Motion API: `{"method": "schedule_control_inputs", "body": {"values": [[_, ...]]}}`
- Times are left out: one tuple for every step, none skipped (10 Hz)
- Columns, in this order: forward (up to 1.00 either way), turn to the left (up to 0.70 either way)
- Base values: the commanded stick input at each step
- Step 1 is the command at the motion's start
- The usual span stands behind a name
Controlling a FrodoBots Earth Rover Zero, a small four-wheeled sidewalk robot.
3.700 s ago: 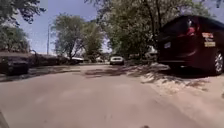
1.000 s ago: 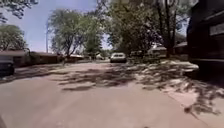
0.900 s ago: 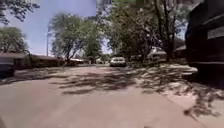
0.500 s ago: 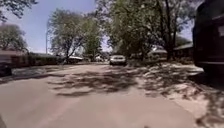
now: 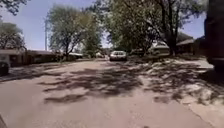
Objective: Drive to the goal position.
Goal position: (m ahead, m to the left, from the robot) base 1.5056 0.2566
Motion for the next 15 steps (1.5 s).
{"method": "schedule_control_inputs", "body": {"values": [[0.7,0.0],[0.7,0.0],[0.7,0.0],[0.7,0.0],[0.7,0.0],[0.7,0.0],[0.7,0.0],[0.7,0.0],[0.7,0.0],[0.7,0.0],[0.7,0.0],[0.7,0.0],[0.7,0.0],[0.7,0.0],[0.7,0.0]]}}
